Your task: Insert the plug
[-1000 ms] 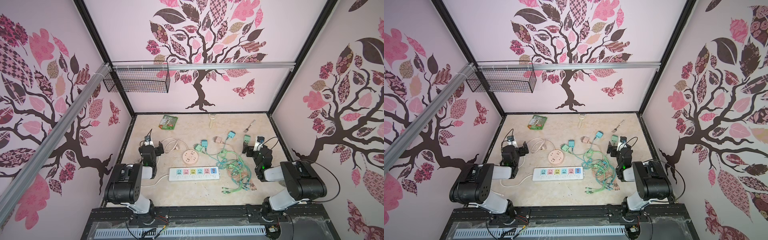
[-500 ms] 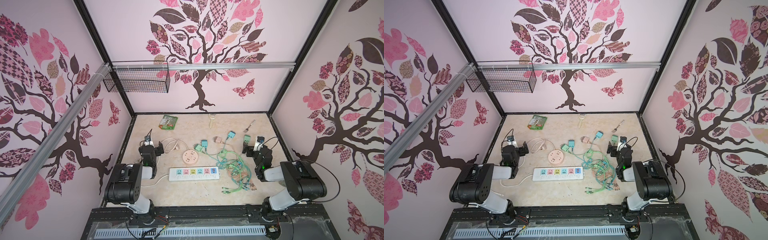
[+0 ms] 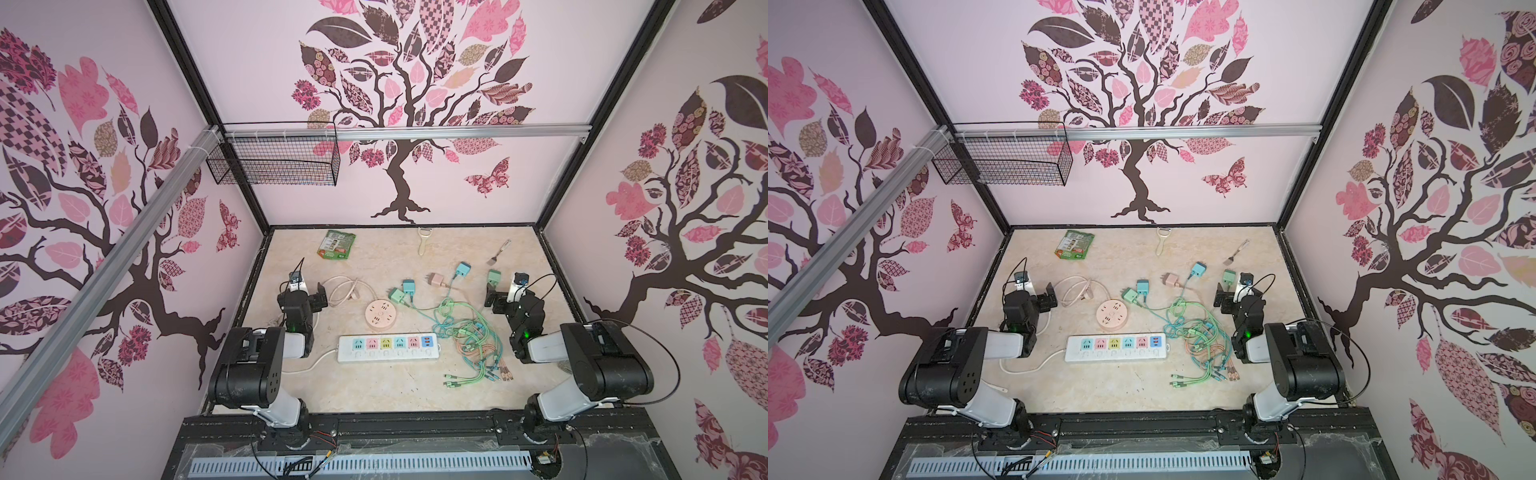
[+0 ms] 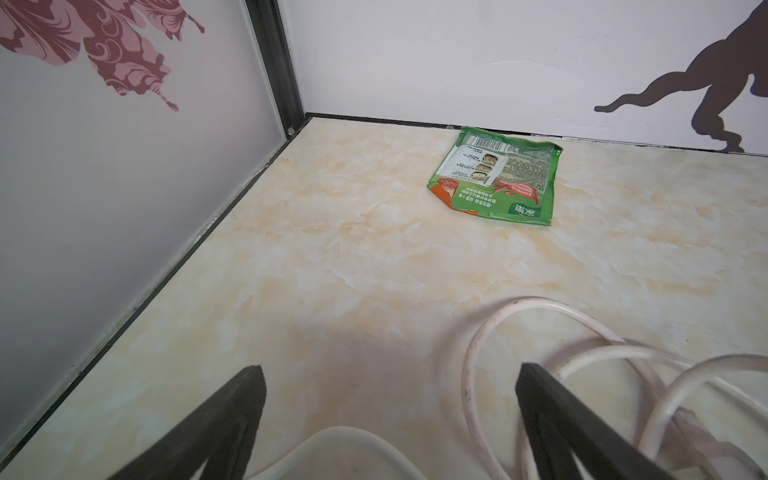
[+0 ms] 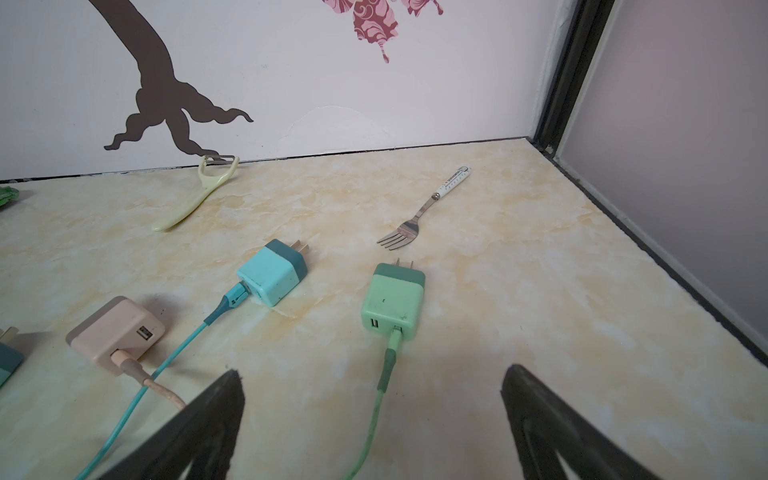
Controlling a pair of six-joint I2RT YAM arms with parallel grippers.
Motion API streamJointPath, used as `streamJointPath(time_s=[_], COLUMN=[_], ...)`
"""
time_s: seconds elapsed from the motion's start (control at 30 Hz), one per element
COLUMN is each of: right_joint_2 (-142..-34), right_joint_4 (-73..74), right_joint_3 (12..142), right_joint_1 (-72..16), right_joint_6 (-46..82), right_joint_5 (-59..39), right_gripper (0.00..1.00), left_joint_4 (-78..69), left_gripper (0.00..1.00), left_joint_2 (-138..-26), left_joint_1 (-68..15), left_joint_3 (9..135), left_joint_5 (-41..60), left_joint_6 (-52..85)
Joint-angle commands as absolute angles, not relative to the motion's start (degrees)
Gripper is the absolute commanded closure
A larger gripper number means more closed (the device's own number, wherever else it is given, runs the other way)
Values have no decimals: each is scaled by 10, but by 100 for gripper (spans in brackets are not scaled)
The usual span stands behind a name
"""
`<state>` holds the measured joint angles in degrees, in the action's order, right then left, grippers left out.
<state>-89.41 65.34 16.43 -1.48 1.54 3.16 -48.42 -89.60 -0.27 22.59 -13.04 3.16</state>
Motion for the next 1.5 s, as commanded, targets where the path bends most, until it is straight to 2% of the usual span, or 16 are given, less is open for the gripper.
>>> streamJointPath(time_s=[0.0,0.23,0.5,0.83,0.97,1.13,1.47], right_joint_2=[-892,-879,-804,-711,-694,-693,-733], right_joint_4=[656,659,489,246,145,58,-28], right_joint_3=[164,164,210,308,366,426,511], right_joint_1=[-14,-15,-15,-50,-106,-134,-205], right_joint_6=[22,28,49,32,-15,-19,-42], right_joint_5=[31,46,61,-23,-24,-84,-117], right_gripper=[1,0,0,5,5,9,13], left_joint_4=[-497,-361,-221,50,179,298,402], left_gripper=[2,2,2,3,3,3,2], left_joint_2=[-880,-786,-673,-619,-596,-540,-422], left_joint_1=[-6,-27,-91,-203,-235,-236,-236], left_joint_3=[221,241,260,396,464,515,533], left_joint_5=[-137,-198,-260,-293,-252,-168,-63], left_joint_6=[26,30,62,122,146,169,143])
